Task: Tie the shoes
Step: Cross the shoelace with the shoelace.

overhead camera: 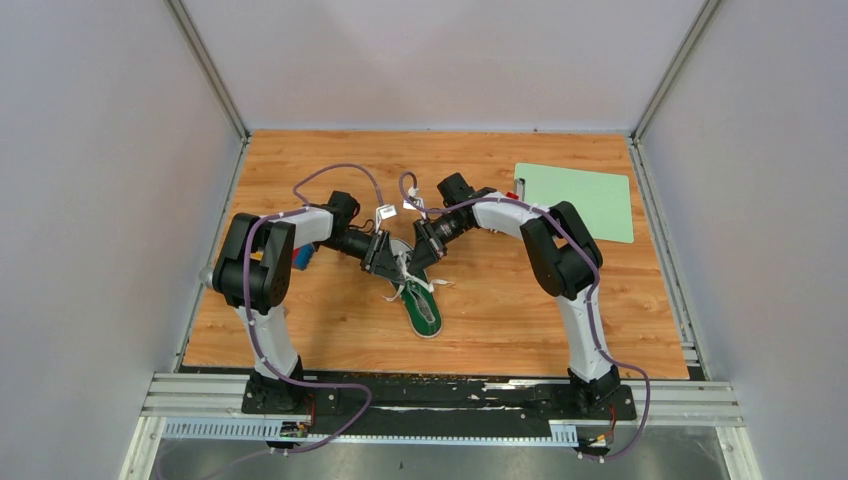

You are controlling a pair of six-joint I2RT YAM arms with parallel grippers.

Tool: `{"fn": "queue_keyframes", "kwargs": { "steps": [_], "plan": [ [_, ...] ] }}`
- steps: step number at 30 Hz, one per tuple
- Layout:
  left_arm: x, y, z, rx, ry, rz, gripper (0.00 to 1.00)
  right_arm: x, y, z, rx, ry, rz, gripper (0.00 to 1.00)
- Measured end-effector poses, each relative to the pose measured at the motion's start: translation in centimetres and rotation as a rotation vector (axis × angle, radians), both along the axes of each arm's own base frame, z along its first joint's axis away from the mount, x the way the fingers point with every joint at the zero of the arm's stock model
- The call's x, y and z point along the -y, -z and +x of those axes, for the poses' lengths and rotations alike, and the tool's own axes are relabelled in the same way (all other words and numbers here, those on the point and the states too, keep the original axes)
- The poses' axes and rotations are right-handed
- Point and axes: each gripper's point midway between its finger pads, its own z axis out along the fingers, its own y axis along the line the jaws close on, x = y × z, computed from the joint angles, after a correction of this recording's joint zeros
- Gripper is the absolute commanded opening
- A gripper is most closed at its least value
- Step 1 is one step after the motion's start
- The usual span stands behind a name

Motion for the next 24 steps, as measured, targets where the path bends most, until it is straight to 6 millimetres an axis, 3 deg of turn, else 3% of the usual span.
{"fn": "queue_keyframes", "kwargs": {
  "steps": [10,20,24],
  "plan": [
    [0.2,-0.8,0.3,-0.015,-0.003,-0.001,0.58,0.0,0.2,0.1,0.008,0.003,-0.008,0.05],
    [0.4,-0.6,1.1,-0.057,-0.051,0.032,0.54,0.0,0.3,0.2,0.012,0.006,-0.015,0.05],
    [0.5,-0.5,1.4,-0.078,-0.066,0.036,0.45,0.0,0.3,0.2,0.013,0.007,-0.016,0.05]
  ]
}}
